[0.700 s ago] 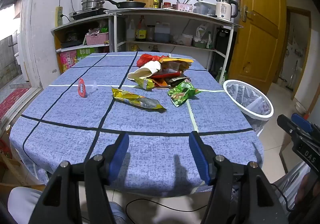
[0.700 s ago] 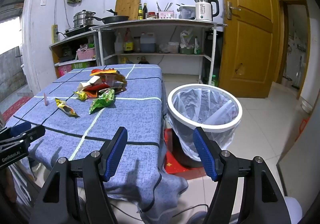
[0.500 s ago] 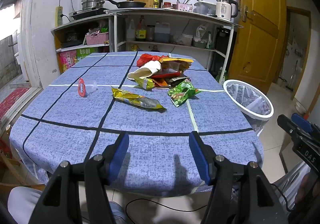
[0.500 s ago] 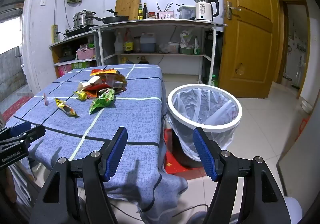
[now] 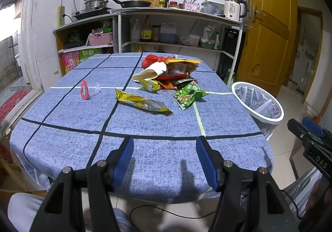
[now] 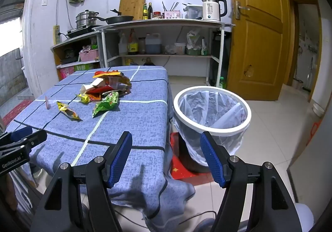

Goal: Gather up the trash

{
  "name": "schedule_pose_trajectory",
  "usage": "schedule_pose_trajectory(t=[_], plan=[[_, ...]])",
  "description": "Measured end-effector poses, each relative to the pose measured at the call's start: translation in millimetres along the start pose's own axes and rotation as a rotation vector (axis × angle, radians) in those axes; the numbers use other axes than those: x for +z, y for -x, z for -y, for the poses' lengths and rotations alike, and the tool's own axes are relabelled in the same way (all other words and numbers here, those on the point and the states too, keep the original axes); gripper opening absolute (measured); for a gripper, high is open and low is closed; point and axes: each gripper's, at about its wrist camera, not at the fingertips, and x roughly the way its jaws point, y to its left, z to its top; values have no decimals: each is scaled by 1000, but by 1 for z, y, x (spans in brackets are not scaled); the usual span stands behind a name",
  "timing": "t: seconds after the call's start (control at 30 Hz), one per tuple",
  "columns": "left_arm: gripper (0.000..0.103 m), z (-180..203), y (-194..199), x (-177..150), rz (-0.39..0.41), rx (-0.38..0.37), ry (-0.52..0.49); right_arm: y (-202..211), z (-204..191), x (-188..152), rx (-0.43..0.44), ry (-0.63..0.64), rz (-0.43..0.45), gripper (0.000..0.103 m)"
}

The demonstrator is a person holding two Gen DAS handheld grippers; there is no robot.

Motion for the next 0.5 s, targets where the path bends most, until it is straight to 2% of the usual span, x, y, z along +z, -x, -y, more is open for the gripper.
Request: schedule_pose_trajectory(t=[0.5], plan=[[65,0,0,0,-2,0,1,0,0,-1,0,-1,-1,69]])
